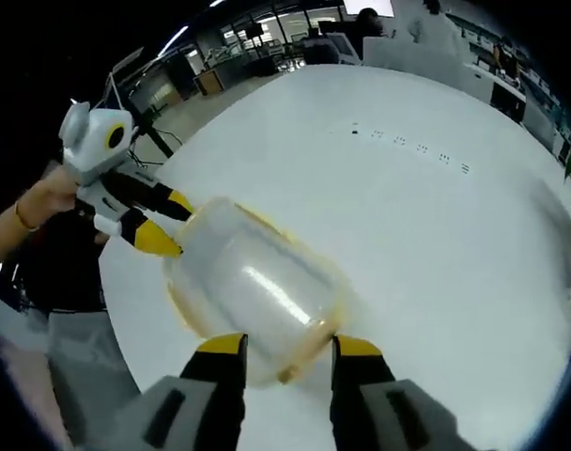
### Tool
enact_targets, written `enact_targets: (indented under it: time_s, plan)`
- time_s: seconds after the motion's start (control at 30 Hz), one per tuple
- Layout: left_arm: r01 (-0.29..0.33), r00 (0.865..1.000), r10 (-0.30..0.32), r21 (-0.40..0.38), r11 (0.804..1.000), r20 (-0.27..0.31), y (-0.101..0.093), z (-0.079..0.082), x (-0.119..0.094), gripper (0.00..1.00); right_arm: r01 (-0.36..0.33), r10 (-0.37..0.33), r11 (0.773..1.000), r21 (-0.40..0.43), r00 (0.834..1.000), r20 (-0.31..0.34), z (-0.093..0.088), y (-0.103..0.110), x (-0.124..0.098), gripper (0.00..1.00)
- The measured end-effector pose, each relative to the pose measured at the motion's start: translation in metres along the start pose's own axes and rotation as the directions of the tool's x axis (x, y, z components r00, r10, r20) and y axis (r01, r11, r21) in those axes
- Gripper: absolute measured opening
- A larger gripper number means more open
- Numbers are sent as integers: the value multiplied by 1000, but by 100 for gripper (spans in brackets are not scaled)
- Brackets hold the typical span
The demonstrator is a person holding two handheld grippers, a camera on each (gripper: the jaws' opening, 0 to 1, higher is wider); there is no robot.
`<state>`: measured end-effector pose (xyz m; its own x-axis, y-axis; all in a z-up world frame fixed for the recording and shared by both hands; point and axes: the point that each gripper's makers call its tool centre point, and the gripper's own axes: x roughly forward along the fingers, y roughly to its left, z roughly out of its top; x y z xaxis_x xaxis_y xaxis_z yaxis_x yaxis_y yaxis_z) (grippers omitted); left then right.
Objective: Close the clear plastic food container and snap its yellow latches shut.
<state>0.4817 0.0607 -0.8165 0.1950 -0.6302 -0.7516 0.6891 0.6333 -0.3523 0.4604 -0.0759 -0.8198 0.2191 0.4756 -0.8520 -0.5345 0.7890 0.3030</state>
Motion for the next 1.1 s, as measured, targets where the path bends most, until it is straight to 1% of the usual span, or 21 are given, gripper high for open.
enact_targets:
  time_s: [0.03, 0.1, 0.17, 0.23, 0.3, 0.4, 0.53, 0.6, 0.63, 0.67, 0.7, 0.77, 0.83, 1.1]
  plan:
    - [0, 1000, 0, 3, 1000, -4, 0, 0, 0, 27, 4, -4, 1000, 31, 1000, 2, 1, 0, 1, 33]
    - [8, 1000, -8, 0, 1000, -5, 2, 0, 0, 26, -8, 8, 1000, 16, 1000, 8, 0, 0, 1, 32]
    - [10, 1000, -9, 4, 1000, -3, 1, -1, 0, 26, -29, 28, 999, 30, 999, 34, -1, -1, 1, 32]
    - [6, 1000, -6, 8, 1000, -6, 1, 0, 1, 26, -33, 31, 999, 27, 998, 63, -2, 0, 1, 32]
    - [7, 1000, -7, 9, 1000, -7, 2, 0, 1, 25, -33, 30, 999, 28, 997, 76, -2, 1, 0, 32]
    - [21, 1000, -21, 7, 1000, -16, 1, 0, 1, 25, -34, 32, 999, 28, 997, 67, 1, 1, 3, 31]
    - [24, 1000, -24, 5, 1000, -18, 1, 1, 0, 24, -35, 34, 999, 31, 999, 26, 1, 2, 2, 31]
    - [22, 1000, -22, 1, 1000, -12, 1, 0, 0, 24, -35, 34, 999, 29, 999, 17, 1, 2, 2, 31]
    - [47, 999, -47, 3, 999, -2, -2, 2, -1, 22, -37, 37, 999, 30, 999, 15, 0, 1, 2, 31]
    - [30, 999, -28, -53, 998, 27, 0, 5, -2, 21, -36, 36, 998, 44, 999, 0, -4, -1, 3, 31]
    - [28, 1000, -28, -32, 999, 10, 2, 2, -7, 21, -66, 63, 990, 121, 998, 29, -7, 1, 4, 31]
    - [25, 1000, -25, -23, 999, 10, 0, 3, -5, 21, -80, 74, 989, 124, 996, 54, -8, -1, 5, 31]
    - [20, 1000, -19, -18, 1000, 9, -1, 3, -5, 21, -76, 68, 991, 111, 995, 68, -8, 1, 5, 31]
    - [2, 1000, -2, 1, 1000, -25, -3, 3, -2, 22, -60, 54, 992, 107, 997, 61, -1, 1, 8, 32]
